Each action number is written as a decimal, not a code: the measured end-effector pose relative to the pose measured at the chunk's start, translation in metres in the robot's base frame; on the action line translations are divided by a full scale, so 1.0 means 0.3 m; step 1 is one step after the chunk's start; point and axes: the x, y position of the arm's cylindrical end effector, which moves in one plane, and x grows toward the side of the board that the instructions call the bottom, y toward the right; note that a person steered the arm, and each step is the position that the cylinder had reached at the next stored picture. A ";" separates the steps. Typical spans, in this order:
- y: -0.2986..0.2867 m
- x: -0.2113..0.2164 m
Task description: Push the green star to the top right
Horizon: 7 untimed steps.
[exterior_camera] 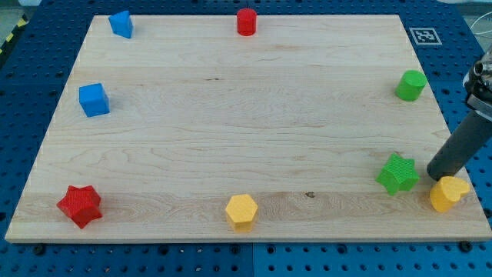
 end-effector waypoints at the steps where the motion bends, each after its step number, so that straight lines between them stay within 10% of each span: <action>1: 0.006 0.026; 5: -0.045 -0.104; 7: -0.561 -0.152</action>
